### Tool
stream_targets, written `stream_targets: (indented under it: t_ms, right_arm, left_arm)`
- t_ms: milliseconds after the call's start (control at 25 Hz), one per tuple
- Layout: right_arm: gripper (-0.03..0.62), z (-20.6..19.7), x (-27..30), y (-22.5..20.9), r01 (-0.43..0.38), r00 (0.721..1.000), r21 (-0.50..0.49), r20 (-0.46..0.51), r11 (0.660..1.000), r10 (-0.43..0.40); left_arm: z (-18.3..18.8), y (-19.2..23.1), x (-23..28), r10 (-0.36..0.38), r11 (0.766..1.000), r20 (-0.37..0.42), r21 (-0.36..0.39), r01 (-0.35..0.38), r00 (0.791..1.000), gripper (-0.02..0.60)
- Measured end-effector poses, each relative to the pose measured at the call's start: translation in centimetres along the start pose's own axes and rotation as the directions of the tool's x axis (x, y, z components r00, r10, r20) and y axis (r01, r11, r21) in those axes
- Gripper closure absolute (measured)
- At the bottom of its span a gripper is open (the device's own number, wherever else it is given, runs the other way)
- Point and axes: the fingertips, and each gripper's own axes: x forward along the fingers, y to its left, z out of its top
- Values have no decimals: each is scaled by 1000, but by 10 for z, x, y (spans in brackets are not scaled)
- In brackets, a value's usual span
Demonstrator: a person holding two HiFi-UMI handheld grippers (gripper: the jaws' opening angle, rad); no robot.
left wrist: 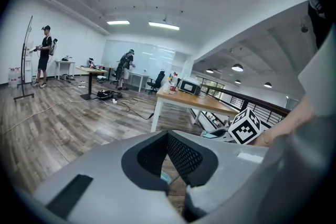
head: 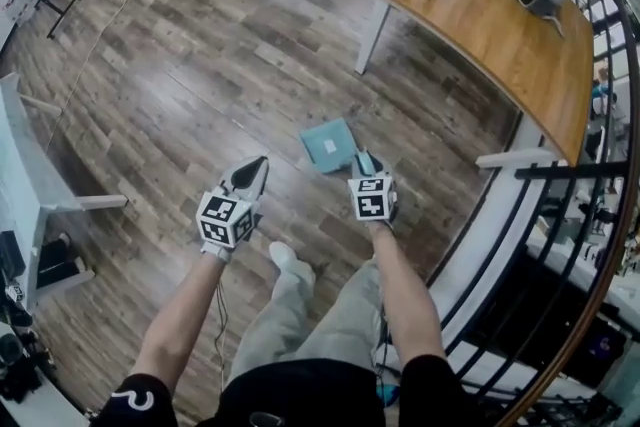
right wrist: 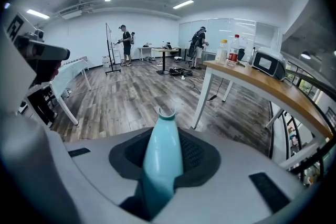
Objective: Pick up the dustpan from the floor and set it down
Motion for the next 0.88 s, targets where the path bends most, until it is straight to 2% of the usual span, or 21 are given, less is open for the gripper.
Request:
stream_targets:
  t_ms: [200,480,600,800,880]
  right_arm:
    - [502,-23,21,17,-18,1000,-41,-13,999,18]
    - [500,-61,33,39,-61,995,-88,-79,994,54]
    - [500,-64,31,49,-69,996,-114,-67,991,61]
    - [497,-89,28,56,-89,990,-86,-120,992,79]
    - [472,-100,26,58,-113,982,-63,-159,992,102]
  left_arm:
    - [-22,20,-4,26,999,-21,-22,-26,999,583]
    - [-44,20,-5,22,999,-46,-35,-24,999,583]
    - [-49,21,-5,25,998,-59,-49,-28,998,583]
    - [-55,20,-6,26,998,-61,-60,-30,998,583]
    - [-55,18,-7,23,998,-63,-63,-27,998,583]
